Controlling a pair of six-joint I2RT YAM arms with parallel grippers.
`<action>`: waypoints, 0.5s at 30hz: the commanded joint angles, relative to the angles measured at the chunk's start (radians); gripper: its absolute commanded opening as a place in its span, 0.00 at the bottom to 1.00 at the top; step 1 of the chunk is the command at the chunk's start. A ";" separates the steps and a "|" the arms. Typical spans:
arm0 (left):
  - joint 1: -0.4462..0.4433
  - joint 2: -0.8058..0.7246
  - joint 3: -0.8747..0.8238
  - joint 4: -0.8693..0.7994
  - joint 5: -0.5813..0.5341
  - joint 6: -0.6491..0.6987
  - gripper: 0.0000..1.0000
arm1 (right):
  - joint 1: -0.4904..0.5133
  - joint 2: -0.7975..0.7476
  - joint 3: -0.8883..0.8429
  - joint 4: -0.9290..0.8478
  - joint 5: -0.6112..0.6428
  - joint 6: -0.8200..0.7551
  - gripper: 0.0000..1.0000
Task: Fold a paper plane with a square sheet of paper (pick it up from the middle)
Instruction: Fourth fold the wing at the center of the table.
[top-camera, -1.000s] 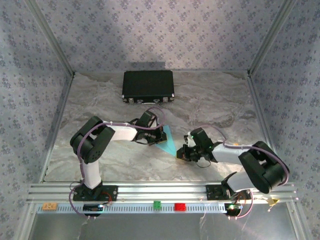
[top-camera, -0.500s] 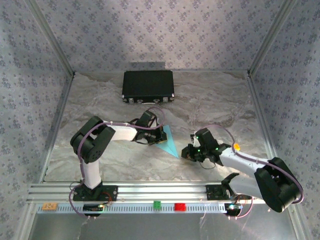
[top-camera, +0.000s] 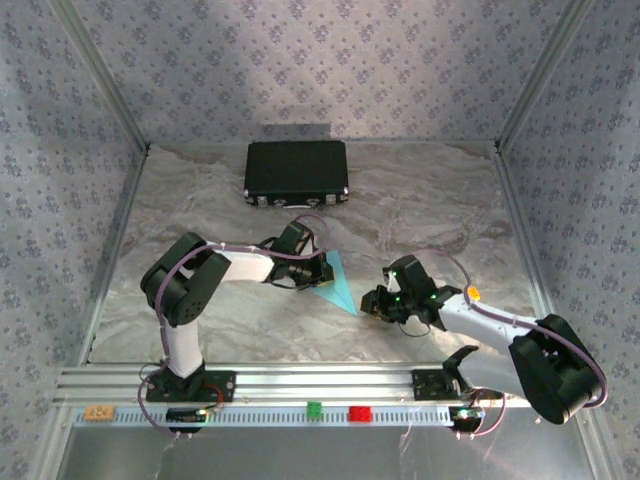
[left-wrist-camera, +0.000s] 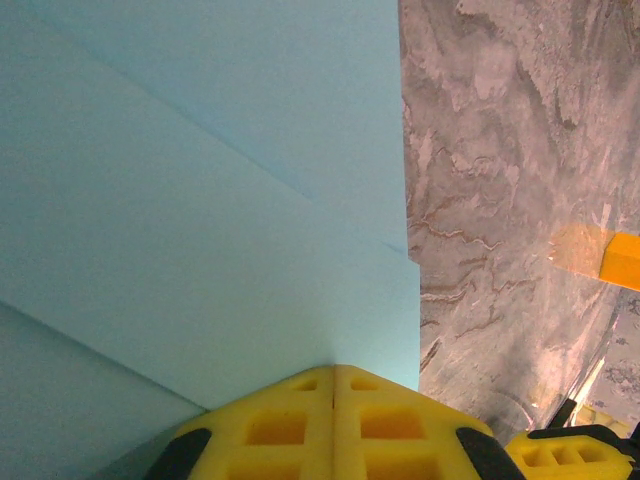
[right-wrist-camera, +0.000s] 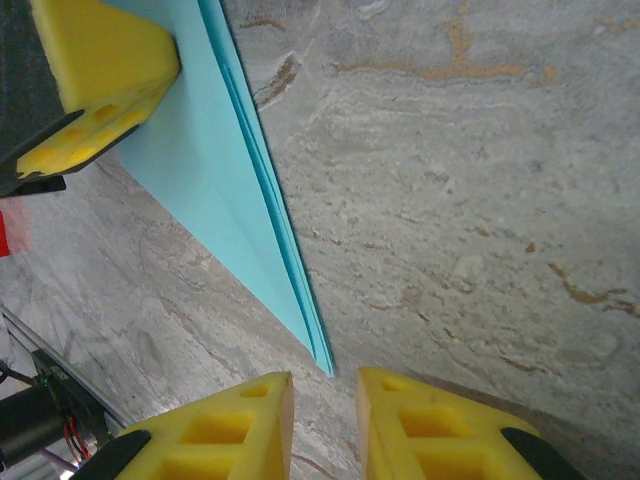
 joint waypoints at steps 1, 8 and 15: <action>0.010 0.011 -0.019 -0.044 -0.033 0.000 0.05 | -0.005 -0.008 0.013 -0.004 0.019 0.024 0.24; 0.011 0.009 -0.019 -0.044 -0.034 0.000 0.05 | -0.003 -0.001 -0.002 0.049 -0.021 0.038 0.25; 0.011 0.009 -0.022 -0.035 -0.030 -0.005 0.05 | -0.001 0.006 -0.007 0.074 -0.053 0.046 0.28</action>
